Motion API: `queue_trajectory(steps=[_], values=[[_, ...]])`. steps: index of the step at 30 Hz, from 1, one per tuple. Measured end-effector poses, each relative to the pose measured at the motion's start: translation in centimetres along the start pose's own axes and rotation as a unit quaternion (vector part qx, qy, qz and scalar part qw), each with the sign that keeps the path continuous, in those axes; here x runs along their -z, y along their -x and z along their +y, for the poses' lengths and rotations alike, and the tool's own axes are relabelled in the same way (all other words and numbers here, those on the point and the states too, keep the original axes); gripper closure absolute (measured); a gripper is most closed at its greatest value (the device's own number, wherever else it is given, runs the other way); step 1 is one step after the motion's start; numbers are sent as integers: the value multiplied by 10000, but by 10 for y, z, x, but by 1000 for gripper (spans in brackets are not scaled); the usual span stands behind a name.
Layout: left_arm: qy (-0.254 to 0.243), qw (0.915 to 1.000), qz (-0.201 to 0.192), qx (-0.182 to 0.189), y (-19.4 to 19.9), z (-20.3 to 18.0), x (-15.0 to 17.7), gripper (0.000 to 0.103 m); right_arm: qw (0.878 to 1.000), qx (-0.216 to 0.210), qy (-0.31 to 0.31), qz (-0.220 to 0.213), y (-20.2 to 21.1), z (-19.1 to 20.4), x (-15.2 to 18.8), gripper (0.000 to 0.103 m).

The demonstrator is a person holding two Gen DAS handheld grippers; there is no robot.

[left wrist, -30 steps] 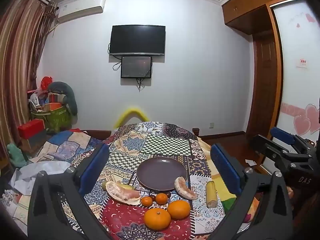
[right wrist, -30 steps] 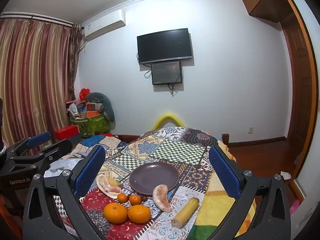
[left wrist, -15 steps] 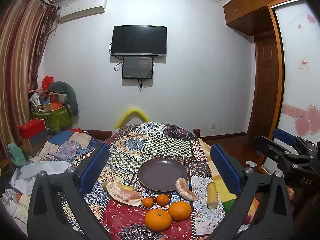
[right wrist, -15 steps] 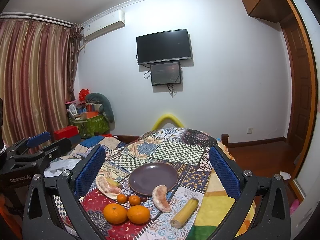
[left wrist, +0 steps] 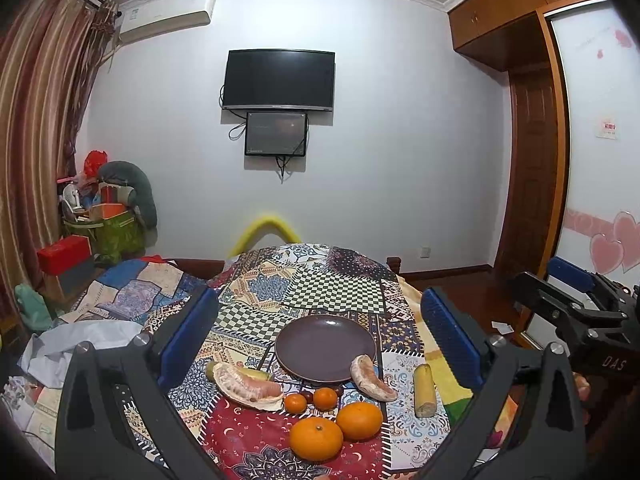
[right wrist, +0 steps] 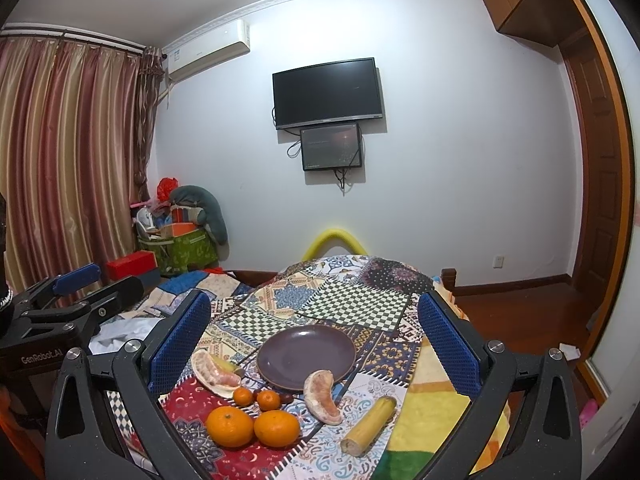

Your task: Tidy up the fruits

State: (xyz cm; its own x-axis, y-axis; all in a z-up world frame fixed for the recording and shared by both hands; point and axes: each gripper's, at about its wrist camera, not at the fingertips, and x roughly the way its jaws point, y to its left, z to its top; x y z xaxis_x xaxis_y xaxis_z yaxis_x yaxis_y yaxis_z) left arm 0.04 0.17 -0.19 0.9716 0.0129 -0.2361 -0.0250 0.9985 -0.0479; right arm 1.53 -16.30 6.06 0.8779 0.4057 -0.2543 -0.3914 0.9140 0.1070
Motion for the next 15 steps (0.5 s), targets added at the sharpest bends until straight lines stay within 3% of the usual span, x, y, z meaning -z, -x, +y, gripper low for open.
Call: queue_trajectory(steps=[15], values=[[14,10000,5,-6,0,1,2,1,10000,13,-5,5,1,1,0,0]])
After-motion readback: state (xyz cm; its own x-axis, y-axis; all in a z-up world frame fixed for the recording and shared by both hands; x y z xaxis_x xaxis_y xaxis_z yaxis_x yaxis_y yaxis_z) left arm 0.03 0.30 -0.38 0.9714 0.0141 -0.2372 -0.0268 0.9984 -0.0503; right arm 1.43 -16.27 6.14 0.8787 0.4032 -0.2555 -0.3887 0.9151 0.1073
